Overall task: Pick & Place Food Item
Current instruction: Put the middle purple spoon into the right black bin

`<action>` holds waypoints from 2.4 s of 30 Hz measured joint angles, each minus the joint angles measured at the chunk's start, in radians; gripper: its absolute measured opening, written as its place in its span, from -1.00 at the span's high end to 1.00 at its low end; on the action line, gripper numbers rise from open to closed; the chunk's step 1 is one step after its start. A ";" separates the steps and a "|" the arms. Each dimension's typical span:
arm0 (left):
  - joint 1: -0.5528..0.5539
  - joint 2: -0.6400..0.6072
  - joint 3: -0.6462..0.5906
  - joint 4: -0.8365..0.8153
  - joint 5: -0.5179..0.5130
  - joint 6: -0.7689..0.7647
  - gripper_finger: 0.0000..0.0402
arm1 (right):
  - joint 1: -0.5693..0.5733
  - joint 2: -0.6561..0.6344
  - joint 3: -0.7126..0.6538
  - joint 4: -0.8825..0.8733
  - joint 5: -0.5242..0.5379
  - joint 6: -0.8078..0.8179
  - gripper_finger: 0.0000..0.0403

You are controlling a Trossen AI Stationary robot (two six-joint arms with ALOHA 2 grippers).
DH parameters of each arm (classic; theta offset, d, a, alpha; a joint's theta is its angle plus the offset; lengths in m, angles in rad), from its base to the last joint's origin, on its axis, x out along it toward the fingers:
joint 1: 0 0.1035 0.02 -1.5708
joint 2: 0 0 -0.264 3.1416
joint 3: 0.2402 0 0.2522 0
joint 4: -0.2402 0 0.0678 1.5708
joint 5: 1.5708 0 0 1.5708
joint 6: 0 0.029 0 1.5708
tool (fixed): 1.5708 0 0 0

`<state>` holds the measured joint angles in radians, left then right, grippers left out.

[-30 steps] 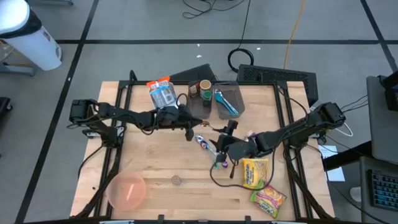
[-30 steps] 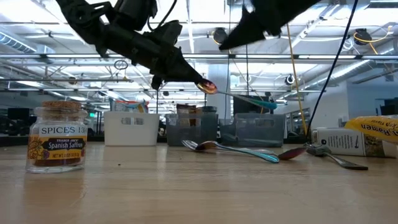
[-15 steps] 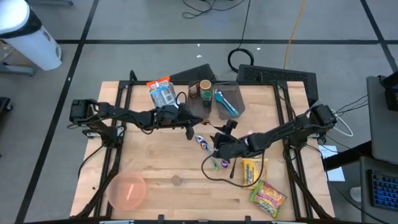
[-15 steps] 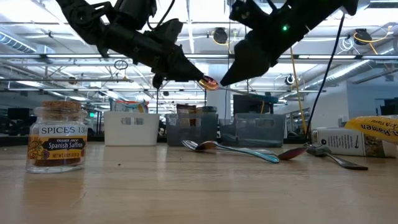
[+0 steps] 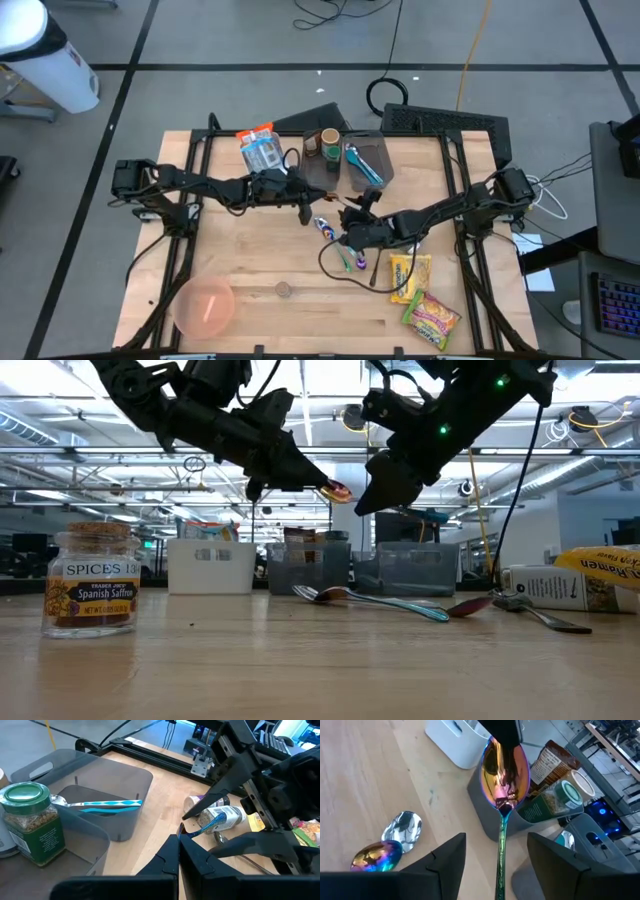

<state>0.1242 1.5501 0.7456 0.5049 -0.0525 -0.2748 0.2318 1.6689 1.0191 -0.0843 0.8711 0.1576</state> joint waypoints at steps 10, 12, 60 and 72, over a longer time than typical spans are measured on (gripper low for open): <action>0.000 0.000 0.000 0.001 0.001 0.001 1.00 | -0.011 0.000 0.000 -0.038 -0.007 0.042 0.48; 0.000 0.000 0.000 0.001 0.001 0.001 1.00 | -0.011 0.000 0.000 -0.041 -0.007 0.044 0.60; -0.019 0.000 0.001 0.068 -0.027 0.158 -0.01 | -0.105 -0.125 0.000 -0.268 -0.012 0.031 1.00; -0.019 -0.001 0.001 0.081 -0.027 0.172 0.01 | -0.295 -0.295 0.000 -0.255 -0.171 -0.065 1.00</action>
<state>0.1051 1.5494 0.7464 0.5857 -0.0794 -0.1027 -0.0632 1.3738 1.0191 -0.3388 0.7005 0.0926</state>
